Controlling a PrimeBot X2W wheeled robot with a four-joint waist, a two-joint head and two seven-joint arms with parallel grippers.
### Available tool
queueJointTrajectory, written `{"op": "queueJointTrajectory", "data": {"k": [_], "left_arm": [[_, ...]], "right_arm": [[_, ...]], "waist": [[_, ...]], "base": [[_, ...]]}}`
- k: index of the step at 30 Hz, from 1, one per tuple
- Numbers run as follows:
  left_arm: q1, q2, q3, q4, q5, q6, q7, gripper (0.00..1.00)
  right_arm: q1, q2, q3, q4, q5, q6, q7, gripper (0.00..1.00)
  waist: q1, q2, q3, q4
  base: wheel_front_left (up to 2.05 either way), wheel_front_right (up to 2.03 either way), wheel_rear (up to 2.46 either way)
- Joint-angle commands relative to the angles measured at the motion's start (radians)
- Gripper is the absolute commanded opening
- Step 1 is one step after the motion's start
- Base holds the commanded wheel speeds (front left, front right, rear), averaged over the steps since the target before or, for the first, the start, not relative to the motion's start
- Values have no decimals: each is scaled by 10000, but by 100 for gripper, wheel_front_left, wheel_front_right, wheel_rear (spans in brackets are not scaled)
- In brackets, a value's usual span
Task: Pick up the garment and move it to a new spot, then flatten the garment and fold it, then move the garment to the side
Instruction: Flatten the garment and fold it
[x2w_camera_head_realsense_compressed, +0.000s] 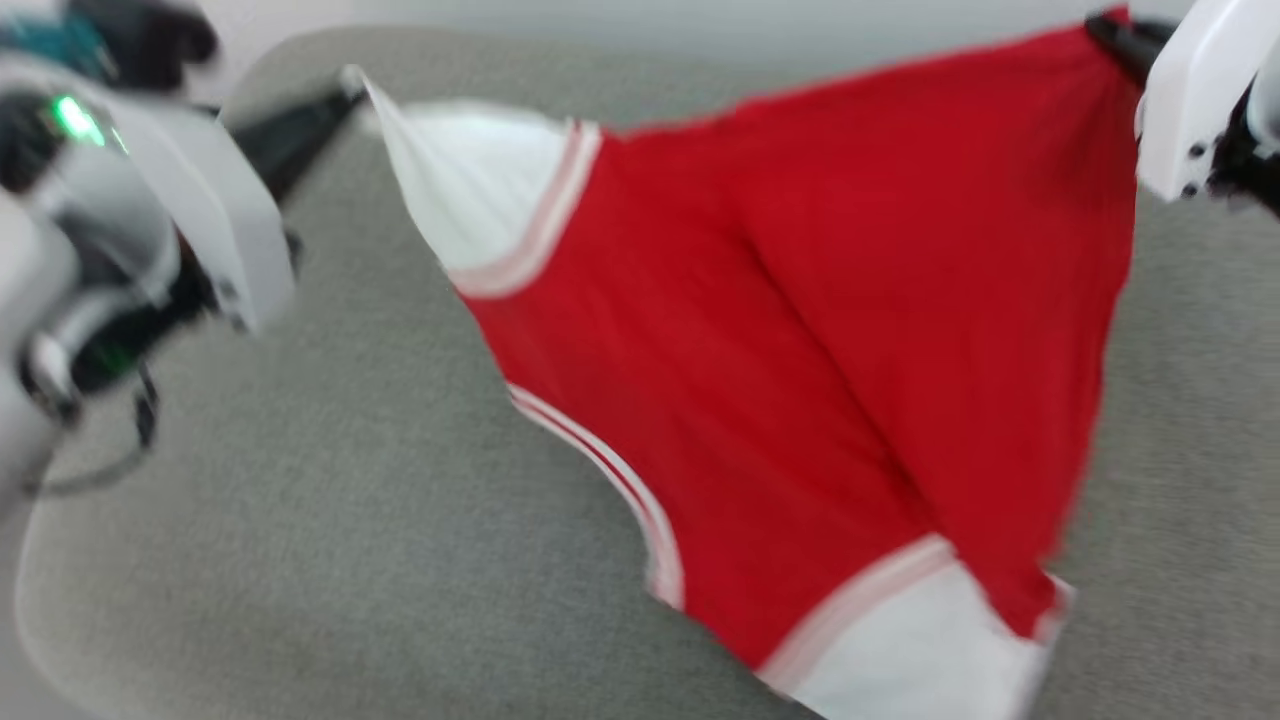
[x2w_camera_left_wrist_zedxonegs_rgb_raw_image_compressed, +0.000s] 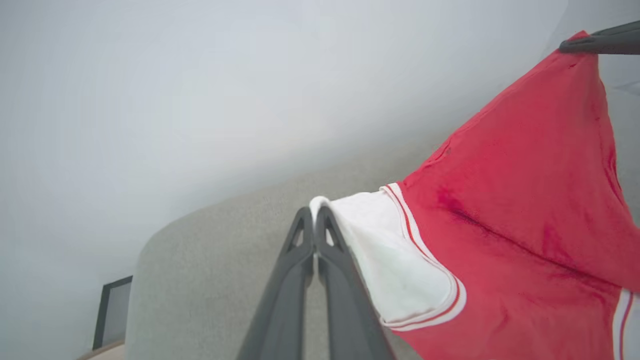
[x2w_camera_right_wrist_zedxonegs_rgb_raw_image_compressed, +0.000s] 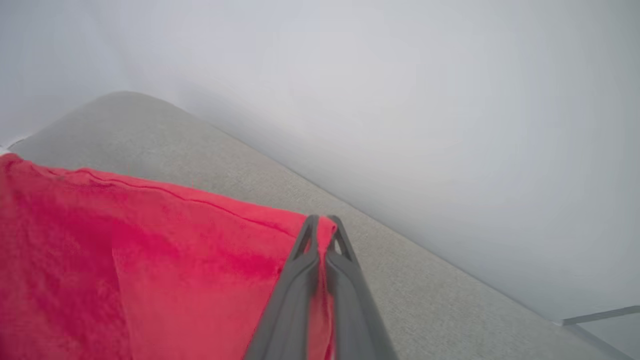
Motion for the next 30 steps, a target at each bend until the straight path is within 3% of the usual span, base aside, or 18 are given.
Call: {"op": "queueJointTrajectory", "data": {"k": [1, 7, 18, 30], "left_arm": [[-424, -50, 117, 213, 124, -54, 133, 0], [-1995, -431, 311, 1470, 732, -263, 470, 0], [-4284, -1407, 574, 3803, 1556, -782, -90, 0], [-5961, -1901, 403, 5160, 2125, -1089, -1065, 0]], "right_arm": [[-146, -90, -61, -146, -44, -19, -171, 0], [-441, -135, -355, -595, -311, -19, -683, 0], [-786, -133, -1072, -1132, -659, -19, -1116, 0], [-1372, 362, -2167, -1143, -1581, -19, -1479, 0]], "waist": [[0, 0, -582, -569], [0, 0, -1023, -1015], [0, 0, -1322, -1511], [0, 0, -156, -1917]], "base": [[0, 0, 0], [0, 0, 0], [0, 0, 0], [0, 0, 0]]}}
